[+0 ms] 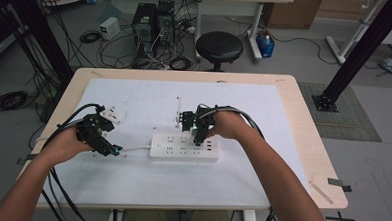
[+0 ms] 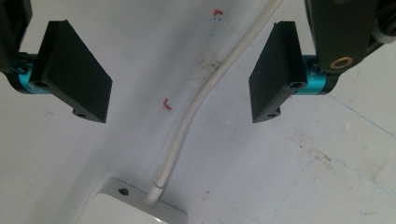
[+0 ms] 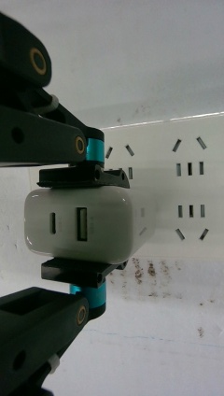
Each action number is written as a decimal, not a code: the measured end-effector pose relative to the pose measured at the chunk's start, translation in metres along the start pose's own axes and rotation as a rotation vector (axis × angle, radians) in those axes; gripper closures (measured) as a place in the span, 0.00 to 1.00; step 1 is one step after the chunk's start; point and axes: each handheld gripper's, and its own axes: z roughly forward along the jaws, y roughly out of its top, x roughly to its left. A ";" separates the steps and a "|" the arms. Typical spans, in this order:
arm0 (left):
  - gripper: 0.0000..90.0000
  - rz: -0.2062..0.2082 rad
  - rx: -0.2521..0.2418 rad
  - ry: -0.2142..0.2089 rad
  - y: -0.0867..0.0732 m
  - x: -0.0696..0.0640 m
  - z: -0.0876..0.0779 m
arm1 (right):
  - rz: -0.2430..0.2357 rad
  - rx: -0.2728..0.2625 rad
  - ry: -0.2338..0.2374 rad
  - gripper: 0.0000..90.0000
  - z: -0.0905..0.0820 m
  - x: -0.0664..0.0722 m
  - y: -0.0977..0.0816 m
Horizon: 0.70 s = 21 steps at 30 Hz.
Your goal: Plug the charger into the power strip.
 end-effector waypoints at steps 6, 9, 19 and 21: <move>0.24 -0.008 -0.006 -0.004 -0.001 -0.002 0.002 | 0.030 0.018 -0.003 0.69 0.001 0.001 0.004; 0.24 -0.016 -0.017 -0.004 -0.004 -0.002 0.002 | 0.038 0.021 0.004 0.69 0.002 0.000 0.006; 0.24 -0.013 -0.011 -0.015 -0.006 0.000 0.006 | 0.028 0.047 -0.001 0.69 0.008 0.001 0.007; 0.24 -0.018 -0.023 -0.014 -0.005 0.000 0.007 | 0.026 0.046 0.002 0.69 0.008 0.000 0.007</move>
